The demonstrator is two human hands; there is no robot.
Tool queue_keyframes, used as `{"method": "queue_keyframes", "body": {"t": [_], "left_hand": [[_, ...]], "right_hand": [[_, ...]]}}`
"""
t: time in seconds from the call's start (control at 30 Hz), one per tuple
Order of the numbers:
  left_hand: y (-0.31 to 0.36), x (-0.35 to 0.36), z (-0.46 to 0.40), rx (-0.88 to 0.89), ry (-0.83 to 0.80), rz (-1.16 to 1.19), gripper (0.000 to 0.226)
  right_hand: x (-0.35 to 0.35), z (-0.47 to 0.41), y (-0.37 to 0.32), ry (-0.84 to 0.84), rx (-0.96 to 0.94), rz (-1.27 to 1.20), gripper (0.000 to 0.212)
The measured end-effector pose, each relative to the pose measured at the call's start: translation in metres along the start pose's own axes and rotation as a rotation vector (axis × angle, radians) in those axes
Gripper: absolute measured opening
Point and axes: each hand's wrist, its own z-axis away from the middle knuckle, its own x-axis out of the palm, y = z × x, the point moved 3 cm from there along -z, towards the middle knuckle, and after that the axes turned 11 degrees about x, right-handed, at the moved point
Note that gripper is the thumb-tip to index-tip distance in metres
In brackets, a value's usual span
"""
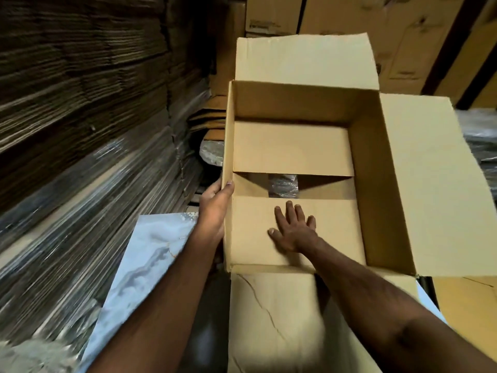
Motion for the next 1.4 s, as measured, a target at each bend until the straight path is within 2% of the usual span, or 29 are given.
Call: {"method": "queue_keyframes", "body": {"t": [0.17,0.3,0.33,0.37,0.43,0.5,0.53,0.57,0.6,0.7,0.73,0.87,1.03,1.1,1.13,1.23,1.3,1.4], "left_hand": [[0.029,0.02,0.002,0.05,-0.011,-0.001,0.028],[0.038,0.027,0.001,0.065,0.032,-0.03,0.027],[0.039,0.029,0.0,0.075,0.046,-0.049,0.027],[0.04,0.033,0.0,0.085,0.053,-0.072,0.027],[0.038,0.039,0.001,0.113,0.044,-0.118,0.027],[0.035,0.045,0.006,0.114,0.039,-0.124,0.028],[0.034,0.048,0.008,0.103,0.042,-0.111,0.029],[0.033,0.05,0.01,0.091,0.046,-0.102,0.029],[0.034,0.053,0.011,0.083,0.044,-0.1,0.029],[0.035,0.058,0.013,0.079,0.075,-0.113,0.026],[0.035,0.059,0.014,0.079,0.099,-0.109,0.023],[0.037,0.066,0.006,0.056,0.235,-0.032,0.007],[0.03,0.05,-0.011,0.018,0.417,-0.032,0.022],[0.025,0.047,-0.016,0.002,0.447,-0.041,0.02],[0.023,0.047,-0.017,-0.006,0.452,-0.048,0.019],[0.023,0.052,-0.015,-0.023,0.475,-0.048,0.022],[0.022,0.053,-0.017,-0.033,0.506,-0.023,0.026],[0.017,0.054,-0.022,-0.071,0.564,0.011,0.024]], "right_hand": [[-0.028,-0.02,0.007,-0.043,0.008,0.09,0.077],[-0.02,-0.031,0.019,-0.289,0.055,0.117,0.083],[-0.018,-0.027,0.025,-0.296,0.03,0.119,0.077],[-0.022,-0.026,0.029,-0.207,-0.031,0.121,0.066],[-0.043,-0.023,0.033,0.201,-0.142,0.026,0.048],[-0.078,-0.015,0.037,0.643,-0.192,-0.155,0.054],[-0.094,-0.015,0.043,0.779,-0.164,-0.218,0.064],[-0.109,-0.021,0.052,0.786,-0.113,-0.219,0.074],[-0.117,-0.031,0.062,0.681,-0.061,-0.174,0.079],[-0.121,-0.062,0.094,0.187,0.002,0.004,0.075],[-0.121,-0.063,0.101,0.122,-0.008,0.001,0.072],[-0.121,-0.052,0.097,0.35,-0.126,-0.107,0.062],[-0.153,-0.032,0.11,0.791,-0.127,-0.114,0.047],[-0.164,-0.026,0.112,0.964,-0.143,-0.057,0.055],[-0.168,-0.024,0.112,0.99,-0.098,0.013,0.061],[-0.176,-0.028,0.117,0.886,0.171,0.079,0.081],[-0.186,-0.03,0.121,0.851,0.268,0.117,0.078],[-0.204,-0.037,0.124,0.761,0.277,0.098,0.067]]}}
